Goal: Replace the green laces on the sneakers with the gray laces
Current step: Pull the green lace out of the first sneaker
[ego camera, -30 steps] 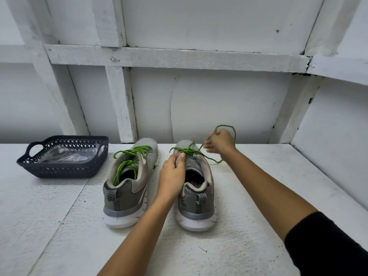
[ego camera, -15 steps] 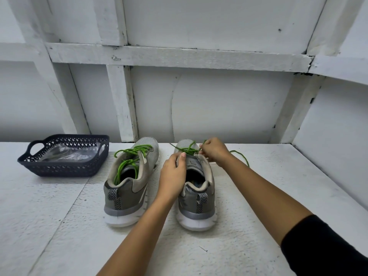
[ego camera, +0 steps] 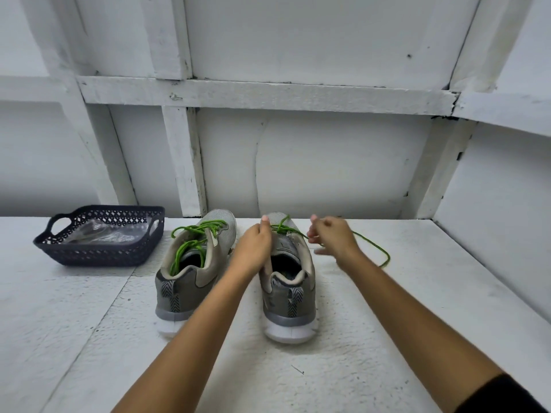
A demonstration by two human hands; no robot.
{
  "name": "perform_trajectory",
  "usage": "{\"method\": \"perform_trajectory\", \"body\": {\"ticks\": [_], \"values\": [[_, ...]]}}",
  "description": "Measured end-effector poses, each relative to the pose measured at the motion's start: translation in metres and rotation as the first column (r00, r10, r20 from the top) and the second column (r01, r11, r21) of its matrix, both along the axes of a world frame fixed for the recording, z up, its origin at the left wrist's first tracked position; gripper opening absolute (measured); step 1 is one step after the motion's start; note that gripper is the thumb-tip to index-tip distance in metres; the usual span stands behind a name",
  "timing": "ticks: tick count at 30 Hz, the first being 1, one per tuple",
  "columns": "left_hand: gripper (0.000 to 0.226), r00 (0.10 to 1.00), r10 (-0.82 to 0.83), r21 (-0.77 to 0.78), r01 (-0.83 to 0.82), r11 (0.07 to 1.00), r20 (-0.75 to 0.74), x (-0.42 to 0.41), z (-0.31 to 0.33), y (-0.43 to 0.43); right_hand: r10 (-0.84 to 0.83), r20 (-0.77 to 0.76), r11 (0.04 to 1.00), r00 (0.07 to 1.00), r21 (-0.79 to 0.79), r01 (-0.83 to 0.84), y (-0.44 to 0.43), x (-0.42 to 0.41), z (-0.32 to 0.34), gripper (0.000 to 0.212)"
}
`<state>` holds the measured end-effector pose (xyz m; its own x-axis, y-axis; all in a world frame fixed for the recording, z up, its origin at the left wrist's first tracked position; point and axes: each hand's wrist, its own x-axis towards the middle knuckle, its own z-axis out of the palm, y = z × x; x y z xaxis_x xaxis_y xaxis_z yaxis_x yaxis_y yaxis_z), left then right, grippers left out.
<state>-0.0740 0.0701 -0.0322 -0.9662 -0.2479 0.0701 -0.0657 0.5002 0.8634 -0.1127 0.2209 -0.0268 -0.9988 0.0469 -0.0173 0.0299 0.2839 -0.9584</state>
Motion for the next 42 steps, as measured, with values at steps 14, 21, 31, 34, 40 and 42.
{"method": "perform_trajectory", "body": {"ticks": [14, 21, 31, 34, 40, 42], "values": [[0.018, 0.948, -0.225, -0.530, 0.312, 0.788, 0.224, -0.049, 0.027, -0.025, 0.057, -0.173, 0.995, 0.983, 0.085, -0.042, -0.015, 0.045, -0.029, 0.034], [0.017, 0.932, -0.275, -0.555, 0.361, 0.749, 0.236, -0.061, 0.019, -0.026, 0.034, -0.166, 0.998, 0.986, 0.066, -0.023, -0.017, 0.048, -0.028, 0.023], [0.024, 0.928, -0.308, -0.462, 0.373, 0.805, 0.211, -0.076, 0.024, -0.024, 0.052, -0.103, 0.988, 0.993, 0.147, -0.037, -0.017, 0.050, -0.022, 0.021], [0.021, 0.936, -0.310, -0.324, 0.350, 0.879, 0.169, -0.078, 0.028, -0.018, 0.053, -0.099, 0.988, 0.994, 0.151, -0.038, -0.018, 0.052, -0.021, 0.023], [0.026, 0.942, -0.317, -0.091, 0.327, 0.940, 0.113, -0.074, 0.027, -0.013, 0.051, -0.081, 0.991, 0.995, 0.131, -0.040, -0.018, 0.053, -0.020, 0.024], [0.026, 0.957, -0.266, -0.254, 0.288, 0.924, 0.116, -0.075, 0.027, -0.023, 0.051, -0.079, 0.990, 0.996, 0.133, -0.040, -0.019, 0.053, -0.019, 0.023]]}}
